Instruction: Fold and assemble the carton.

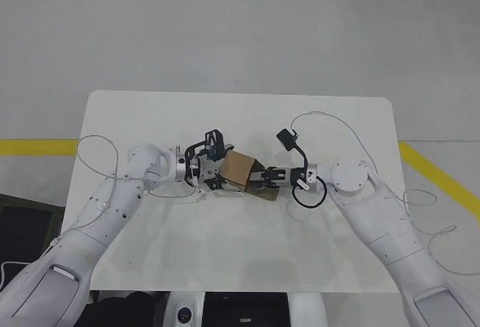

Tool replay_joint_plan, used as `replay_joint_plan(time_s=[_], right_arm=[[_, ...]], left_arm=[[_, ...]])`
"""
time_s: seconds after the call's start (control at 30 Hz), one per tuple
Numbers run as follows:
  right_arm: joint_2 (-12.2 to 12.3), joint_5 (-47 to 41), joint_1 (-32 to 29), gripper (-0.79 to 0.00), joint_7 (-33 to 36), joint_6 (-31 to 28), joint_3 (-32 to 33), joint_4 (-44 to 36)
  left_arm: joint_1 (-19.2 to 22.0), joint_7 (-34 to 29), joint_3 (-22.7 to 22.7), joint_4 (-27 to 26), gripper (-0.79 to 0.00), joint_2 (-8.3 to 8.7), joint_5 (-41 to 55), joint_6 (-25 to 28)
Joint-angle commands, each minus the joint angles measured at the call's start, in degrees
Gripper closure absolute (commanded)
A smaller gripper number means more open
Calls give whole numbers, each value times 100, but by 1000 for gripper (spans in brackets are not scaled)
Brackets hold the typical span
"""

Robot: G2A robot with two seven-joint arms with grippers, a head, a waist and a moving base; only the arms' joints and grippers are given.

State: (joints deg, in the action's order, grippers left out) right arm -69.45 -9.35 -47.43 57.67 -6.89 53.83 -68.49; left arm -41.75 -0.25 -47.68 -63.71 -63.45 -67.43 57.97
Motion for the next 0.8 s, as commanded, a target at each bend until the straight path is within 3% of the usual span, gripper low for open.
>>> replay_joint_plan(time_s=[0.0, 0.47, 0.77], right_arm=[[-38, -41, 84, 0, -19, -64, -74, 150], [-292, -221, 548, 0, -109, -486, -481, 906], [-278, -255, 477, 0, -21, -705, -376, 938]], left_arm=[[-8, -67, -17, -6, -785, -1, 49, -12], [-63, -383, -65, -53, -785, -21, 227, -58], [-77, -521, -107, -48, -785, -34, 347, -84]])
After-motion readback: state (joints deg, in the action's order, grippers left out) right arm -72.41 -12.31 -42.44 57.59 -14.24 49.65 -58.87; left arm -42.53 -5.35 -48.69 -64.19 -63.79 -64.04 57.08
